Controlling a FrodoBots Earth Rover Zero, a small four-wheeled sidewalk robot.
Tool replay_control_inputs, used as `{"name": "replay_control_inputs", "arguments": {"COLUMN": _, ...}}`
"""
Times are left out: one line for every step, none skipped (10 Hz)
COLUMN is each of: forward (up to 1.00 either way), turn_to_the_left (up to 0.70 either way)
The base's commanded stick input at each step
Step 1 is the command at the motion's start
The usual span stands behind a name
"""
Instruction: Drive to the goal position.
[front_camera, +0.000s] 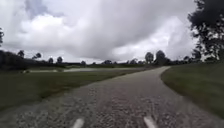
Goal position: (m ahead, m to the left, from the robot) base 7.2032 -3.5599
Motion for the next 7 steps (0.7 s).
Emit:
{"name": "replay_control_inputs", "arguments": {"forward": 0.85, "turn_to_the_left": -0.03}}
{"name": "replay_control_inputs", "arguments": {"forward": 0.85, "turn_to_the_left": -0.34}}
{"name": "replay_control_inputs", "arguments": {"forward": 0.85, "turn_to_the_left": -0.28}}
{"name": "replay_control_inputs", "arguments": {"forward": 0.85, "turn_to_the_left": -0.22}}
{"name": "replay_control_inputs", "arguments": {"forward": 0.85, "turn_to_the_left": -0.10}}
{"name": "replay_control_inputs", "arguments": {"forward": 0.85, "turn_to_the_left": -0.01}}
{"name": "replay_control_inputs", "arguments": {"forward": 0.85, "turn_to_the_left": -0.16}}
